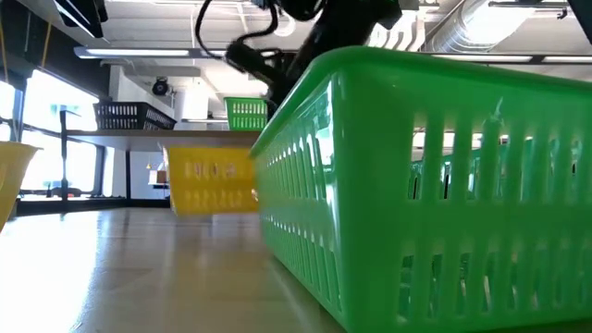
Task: Stack baskets on shelf by color
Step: Put the top yellow basket on the shelf
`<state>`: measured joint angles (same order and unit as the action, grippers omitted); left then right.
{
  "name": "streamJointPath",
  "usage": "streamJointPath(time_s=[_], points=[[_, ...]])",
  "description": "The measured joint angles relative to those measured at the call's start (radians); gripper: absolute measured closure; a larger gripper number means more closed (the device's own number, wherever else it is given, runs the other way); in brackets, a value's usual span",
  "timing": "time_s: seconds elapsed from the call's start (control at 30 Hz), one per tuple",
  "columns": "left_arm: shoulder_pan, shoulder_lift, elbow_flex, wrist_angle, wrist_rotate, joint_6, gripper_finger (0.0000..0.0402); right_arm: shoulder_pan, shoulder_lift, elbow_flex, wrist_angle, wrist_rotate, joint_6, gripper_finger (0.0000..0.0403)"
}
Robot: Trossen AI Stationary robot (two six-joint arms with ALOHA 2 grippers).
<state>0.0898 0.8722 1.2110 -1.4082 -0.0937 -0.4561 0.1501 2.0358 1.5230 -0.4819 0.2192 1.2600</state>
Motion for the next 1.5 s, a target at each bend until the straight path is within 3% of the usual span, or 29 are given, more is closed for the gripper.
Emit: streamJointPath(time_s=[0.27, 0.67, 1.0, 1.5], points=[[-0.023, 0.000, 0.000, 0.055, 0.004, 0.003, 0.0287, 0.024, -0.017, 0.046, 0.109, 0.087, -0.014, 0.0402], [-0.238, 0.097, 0.000, 0.214, -0.008, -0.004, 0.0287, 0.040, -0.020, 0.211, 0.093, 0.199, -0.160, 0.0402], [-0.430, 0.250, 0.000, 0.253, -0.149, -0.005, 0.0287, 0.038, -0.020, 0.216, 0.007, 0.255, -0.108, 0.0403], [-0.596, 0.483, 0.000, 0.292, -0.400, 0.022, 0.0287, 0.038, -0.020, 0.216, 0.007, 0.350, -0.022, 0.0403]])
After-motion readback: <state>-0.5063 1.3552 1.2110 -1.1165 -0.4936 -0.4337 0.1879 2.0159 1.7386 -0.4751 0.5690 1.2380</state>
